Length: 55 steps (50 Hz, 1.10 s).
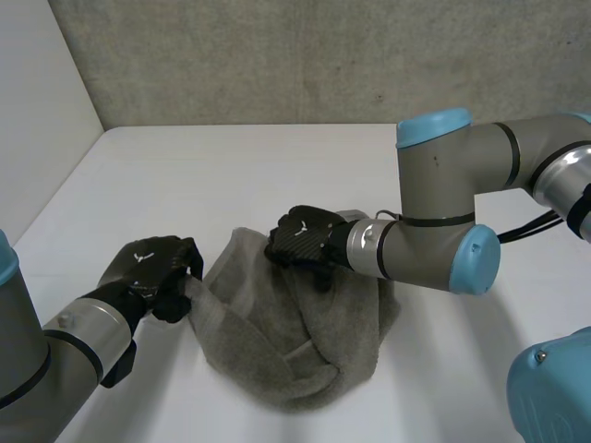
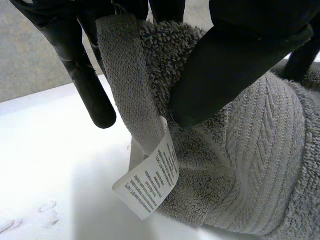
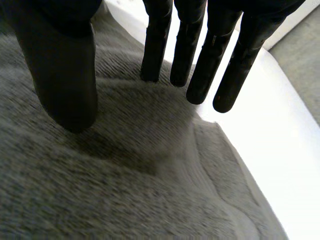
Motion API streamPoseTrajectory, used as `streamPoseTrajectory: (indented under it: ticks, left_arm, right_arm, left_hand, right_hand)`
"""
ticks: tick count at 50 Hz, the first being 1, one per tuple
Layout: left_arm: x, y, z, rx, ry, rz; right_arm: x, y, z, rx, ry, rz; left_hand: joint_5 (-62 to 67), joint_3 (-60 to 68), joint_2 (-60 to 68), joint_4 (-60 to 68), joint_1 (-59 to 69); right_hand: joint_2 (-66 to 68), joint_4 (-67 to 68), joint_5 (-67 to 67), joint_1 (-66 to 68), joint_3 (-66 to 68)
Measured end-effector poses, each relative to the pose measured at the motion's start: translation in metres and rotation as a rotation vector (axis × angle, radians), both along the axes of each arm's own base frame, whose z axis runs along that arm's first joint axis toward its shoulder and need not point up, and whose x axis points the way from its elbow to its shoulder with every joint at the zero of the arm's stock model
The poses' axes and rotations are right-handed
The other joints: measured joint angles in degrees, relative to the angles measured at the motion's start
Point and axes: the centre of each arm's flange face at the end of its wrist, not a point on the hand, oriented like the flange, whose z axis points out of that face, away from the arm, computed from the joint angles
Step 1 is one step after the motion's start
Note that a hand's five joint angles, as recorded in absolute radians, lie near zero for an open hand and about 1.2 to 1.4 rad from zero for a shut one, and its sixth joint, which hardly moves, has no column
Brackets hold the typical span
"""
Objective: Fold the towel.
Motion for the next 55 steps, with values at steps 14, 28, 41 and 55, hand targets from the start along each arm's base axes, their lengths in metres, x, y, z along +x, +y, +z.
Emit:
streamPoseTrajectory:
  ticks: [14,28,41,55]
  left_arm:
    - [0.001,0.0,-0.002,0.005,-0.002,0.001]
    - [0.001,-0.001,-0.005,0.015,-0.008,0.004]
    - [-0.003,-0.04,0.011,-0.061,0.009,0.038]
    - [-0.003,-0.147,0.196,-0.679,0.347,0.16]
  right_arm:
    - [0.005,-0.015,-0.007,-0.094,-0.025,-0.035]
    - [0.006,-0.017,-0.02,-0.088,-0.023,-0.03]
    - [0.014,-0.048,0.022,-0.297,-0.149,-0.096]
    - [-0.059,-0.129,0.23,-0.848,-0.705,-0.593]
  left_hand:
    - [0.0,0.0,0.0,0.0,0.0]
    - [0.0,0.0,0.0,0.0,0.0]
    - [0.0,0.0,0.0,0.0,0.0]
    - [0.0,0.0,0.0,0.0,0.0]
  right_hand:
    - [-0.1,-0.3,-1.6,-0.9,-0.6]
    - [38.0,38.1,38.1,38.4,37.7]
    - [38.0,38.4,38.1,38.4,37.9]
    - [38.7,38.4,38.1,38.6,37.9]
